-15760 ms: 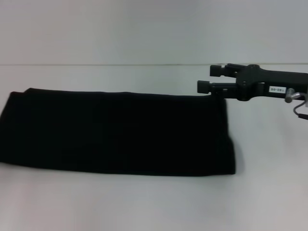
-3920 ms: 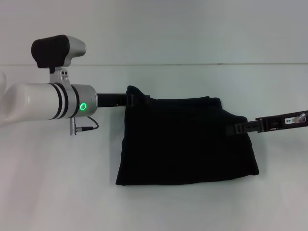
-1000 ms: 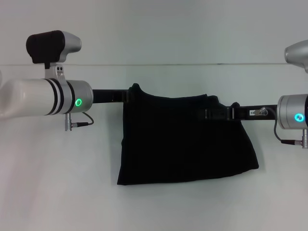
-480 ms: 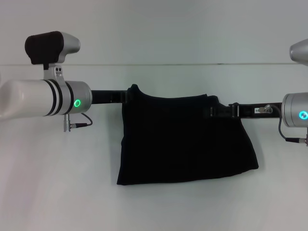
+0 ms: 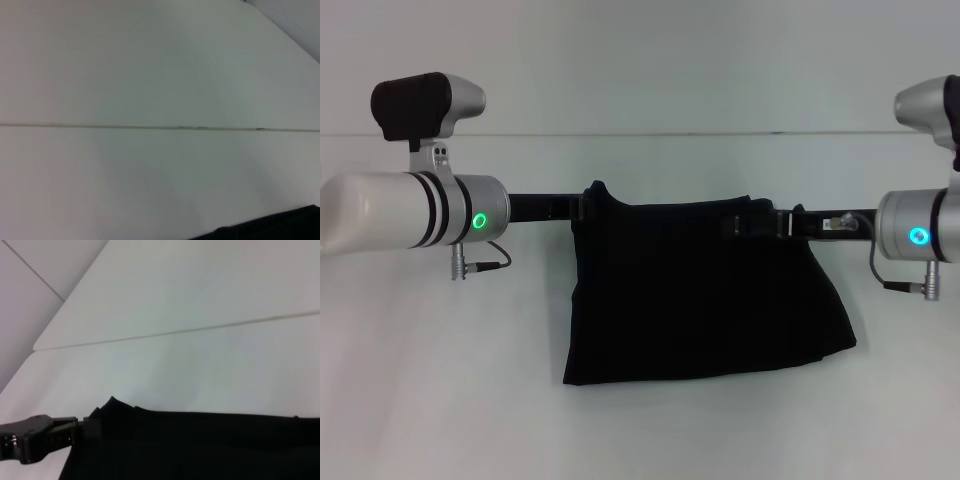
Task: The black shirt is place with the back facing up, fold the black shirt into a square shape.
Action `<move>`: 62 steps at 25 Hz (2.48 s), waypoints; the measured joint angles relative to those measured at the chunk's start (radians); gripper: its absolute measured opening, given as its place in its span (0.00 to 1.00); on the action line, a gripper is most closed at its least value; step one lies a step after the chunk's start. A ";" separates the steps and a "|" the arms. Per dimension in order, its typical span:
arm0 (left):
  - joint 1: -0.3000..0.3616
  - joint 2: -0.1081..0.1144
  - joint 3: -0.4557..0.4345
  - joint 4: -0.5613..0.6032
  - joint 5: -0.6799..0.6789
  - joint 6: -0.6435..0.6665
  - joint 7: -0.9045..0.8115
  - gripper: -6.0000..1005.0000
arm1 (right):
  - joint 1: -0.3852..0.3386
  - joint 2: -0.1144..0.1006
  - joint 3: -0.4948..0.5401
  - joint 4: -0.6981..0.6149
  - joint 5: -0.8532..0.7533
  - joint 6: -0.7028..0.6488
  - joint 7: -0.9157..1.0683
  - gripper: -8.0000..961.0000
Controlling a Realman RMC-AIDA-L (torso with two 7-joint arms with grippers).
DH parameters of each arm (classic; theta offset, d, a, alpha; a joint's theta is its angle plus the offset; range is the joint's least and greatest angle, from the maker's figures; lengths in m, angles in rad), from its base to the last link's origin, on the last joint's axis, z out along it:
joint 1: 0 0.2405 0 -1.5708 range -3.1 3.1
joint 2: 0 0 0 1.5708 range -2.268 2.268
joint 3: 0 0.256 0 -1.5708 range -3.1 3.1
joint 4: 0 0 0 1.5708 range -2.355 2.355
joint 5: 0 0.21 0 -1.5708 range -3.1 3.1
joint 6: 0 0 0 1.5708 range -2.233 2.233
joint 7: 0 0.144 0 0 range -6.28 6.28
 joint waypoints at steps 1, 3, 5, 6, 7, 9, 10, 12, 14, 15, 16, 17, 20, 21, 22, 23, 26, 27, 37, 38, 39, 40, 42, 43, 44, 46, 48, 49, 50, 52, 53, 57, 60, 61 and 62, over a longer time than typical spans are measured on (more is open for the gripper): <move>0.000 0.000 -0.002 0.000 0.000 0.000 0.001 0.02 | 0.002 0.004 0.000 0.000 0.001 0.008 0.000 0.93; 0.001 0.000 -0.004 0.000 0.000 0.000 0.002 0.02 | 0.006 0.011 0.000 0.002 0.011 0.020 0.000 0.93; 0.003 0.001 -0.005 0.000 0.000 0.000 0.003 0.02 | 0.009 0.016 -0.001 0.008 0.031 0.033 -0.006 0.93; 0.003 0.001 -0.006 0.001 0.000 0.000 0.003 0.02 | 0.009 0.018 -0.001 0.011 0.039 0.038 -0.009 0.93; 0.004 0.001 -0.006 0.001 0.000 0.000 0.003 0.02 | 0.010 0.020 -0.001 0.012 0.047 0.046 -0.011 0.93; 0.004 0.001 -0.006 0.002 0.000 0.000 0.004 0.02 | 0.010 0.026 -0.002 0.013 0.059 0.069 -0.016 0.93; 0.004 0.001 -0.006 0.002 0.000 0.000 0.004 0.02 | 0.010 0.029 -0.002 0.013 0.064 0.082 -0.021 0.93; 0.004 0.002 -0.006 0.003 0.000 0.000 0.004 0.02 | 0.010 0.036 -0.003 0.019 0.083 0.102 -0.046 0.93; 0.004 0.002 -0.006 0.003 0.000 -0.001 0.005 0.02 | 0.010 0.038 -0.002 0.033 0.113 0.113 -0.089 0.93; 0.004 0.002 -0.006 0.003 0.000 -0.001 0.005 0.02 | 0.010 0.038 -0.001 0.041 0.132 0.116 -0.111 0.93; 0.004 0.002 -0.006 0.003 0.000 -0.001 0.005 0.02 | 0.010 0.038 -0.001 0.045 0.147 0.117 -0.128 0.93; 0.004 0.002 -0.006 0.002 0.000 -0.003 0.005 0.02 | 0.009 0.039 -0.001 0.048 0.161 0.117 -0.144 0.93; 0.009 0.002 -0.006 0.002 0.000 -0.011 0.005 0.02 | -0.001 0.038 -0.001 0.050 0.198 0.126 -0.177 0.93; 0.010 0.001 -0.006 0.003 0.000 -0.012 0.005 0.02 | -0.006 0.038 0.000 0.050 0.207 0.132 -0.183 0.93; 0.011 0.001 -0.006 0.004 0.000 -0.012 0.005 0.02 | -0.012 0.037 0.000 0.050 0.212 0.137 -0.186 0.93; 0.012 0.001 -0.006 0.004 0.000 -0.013 0.005 0.02 | -0.018 0.036 0.000 0.048 0.218 0.144 -0.188 0.93; 0.013 0.000 -0.006 0.005 0.000 -0.013 0.005 0.02 | -0.036 0.029 0.001 0.040 0.239 0.157 -0.196 0.93; 0.014 0.000 -0.006 0.005 0.000 -0.013 0.005 0.02 | -0.040 0.027 0.001 0.040 0.247 0.157 -0.201 0.93; 0.017 -0.002 -0.007 0.005 0.000 -0.017 0.002 0.02 | -0.085 -0.016 0.004 0.026 0.269 0.147 -0.206 0.93; 0.017 -0.002 -0.007 0.005 0.000 -0.018 0.001 0.02 | -0.090 -0.024 0.005 0.021 0.269 0.136 -0.203 0.93; 0.017 -0.002 -0.007 0.005 0.000 -0.019 0.000 0.02 | -0.095 -0.034 0.006 0.016 0.270 0.121 -0.197 0.93; 0.018 -0.002 -0.007 0.005 0.000 -0.020 -0.001 0.02 | -0.100 -0.047 0.006 0.013 0.270 0.095 -0.186 0.93; 0.018 -0.001 -0.008 0.006 0.000 -0.022 -0.002 0.02 | -0.107 -0.079 0.003 0.011 0.265 0.032 -0.155 0.93; 0.018 -0.001 -0.008 0.007 0.000 -0.022 -0.003 0.02 | -0.110 -0.093 0.000 0.012 0.259 -0.002 -0.140 0.93; 0.018 0.000 -0.009 0.007 0.000 -0.022 -0.003 0.02 | -0.113 -0.107 -0.003 0.013 0.248 -0.040 -0.127 0.93; 0.018 0.001 -0.009 0.007 0.000 -0.022 -0.003 0.02 | -0.118 -0.131 -0.005 0.012 0.208 -0.128 -0.101 0.93; 0.018 0.002 -0.009 0.008 0.000 -0.021 -0.003 0.02 | -0.122 -0.149 -0.005 0.008 0.161 -0.209 -0.077 0.93; 0.018 0.002 -0.009 0.008 0.000 -0.021 -0.003 0.02 | -0.125 -0.154 -0.005 0.006 0.145 -0.234 -0.068 0.93; 0.018 0.002 -0.009 0.008 0.000 -0.022 -0.003 0.02 | -0.136 -0.160 -0.005 -0.002 0.117 -0.274 -0.053 0.93; 0.018 0.002 -0.009 0.008 0.000 -0.022 -0.003 0.02 | -0.143 -0.161 -0.005 -0.007 0.108 -0.289 -0.048 0.93; 0.018 0.002 -0.009 0.008 0.000 -0.022 -0.003 0.02 | -0.148 -0.162 -0.005 -0.011 0.103 -0.299 -0.045 0.93; 0.018 0.002 -0.009 0.008 0.000 -0.022 -0.002 0.02 | -0.152 -0.162 -0.006 -0.011 0.076 -0.315 -0.043 0.93; 0.017 0.002 -0.008 0.008 0.000 -0.022 -0.002 0.02 | -0.142 -0.149 -0.008 -0.009 0.050 -0.306 -0.043 0.92; 0.017 0.002 -0.008 0.008 0.000 -0.022 -0.002 0.02 | -0.139 -0.144 -0.010 -0.009 0.043 -0.302 -0.043 0.92; 0.017 0.002 -0.008 0.008 0.000 -0.022 -0.002 0.02 | -0.135 -0.138 -0.012 -0.009 0.041 -0.294 -0.043 0.91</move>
